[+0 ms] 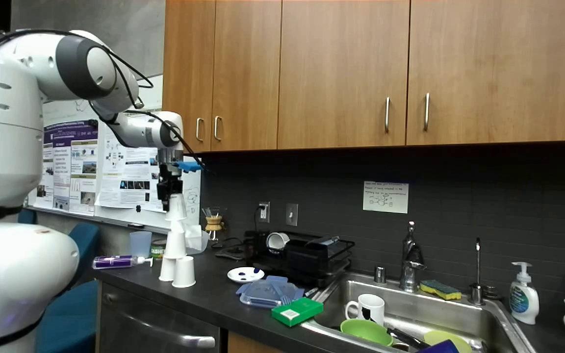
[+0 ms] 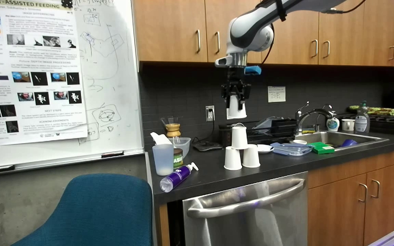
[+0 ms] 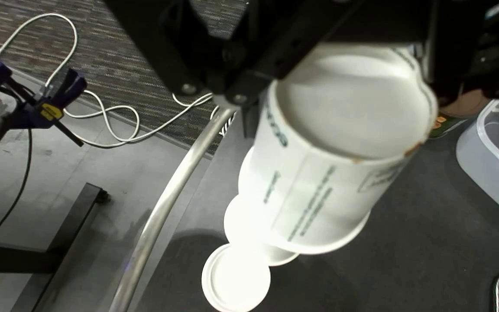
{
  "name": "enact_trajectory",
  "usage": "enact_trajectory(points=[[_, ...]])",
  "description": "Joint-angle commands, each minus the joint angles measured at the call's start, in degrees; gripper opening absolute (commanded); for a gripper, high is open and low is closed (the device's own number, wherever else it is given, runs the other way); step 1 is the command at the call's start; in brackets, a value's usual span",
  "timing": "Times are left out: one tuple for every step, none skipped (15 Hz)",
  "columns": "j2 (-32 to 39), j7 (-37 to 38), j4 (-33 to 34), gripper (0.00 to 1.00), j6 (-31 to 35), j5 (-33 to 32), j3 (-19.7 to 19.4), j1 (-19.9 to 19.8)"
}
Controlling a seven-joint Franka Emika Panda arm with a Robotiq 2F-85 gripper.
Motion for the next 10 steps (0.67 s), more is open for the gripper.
enact_trajectory(points=[[-3.3, -0.6, -4.4, 0.42, 2.9, 1.2, 0.3, -0.1], [-3.5, -0.6, -5.1, 0.42, 3.4, 1.2, 0.2, -0.1], [-3.7, -0.5, -5.7, 0.42, 3.8, 1.2, 0.2, 0.0], [-3.9, -0.5, -6.3, 0.42, 4.2, 1.2, 0.2, 0.0], [-4.0, -0.4, -6.8, 0.42, 4.6, 1.2, 0.2, 0.1], [-4.2, -0.4, -7.3, 0.42, 5.0, 1.2, 0.2, 0.2], [-4.4, -0.4, -7.7, 0.42, 5.3, 1.2, 0.2, 0.2], [-4.4, -0.3, -8.0, 0.42, 5.5, 1.2, 0.2, 0.2], [-4.5, -0.3, -8.3, 0.42, 5.6, 1.2, 0.2, 0.3], [-4.5, -0.2, -8.4, 0.42, 5.8, 1.1, 0.2, 0.3]])
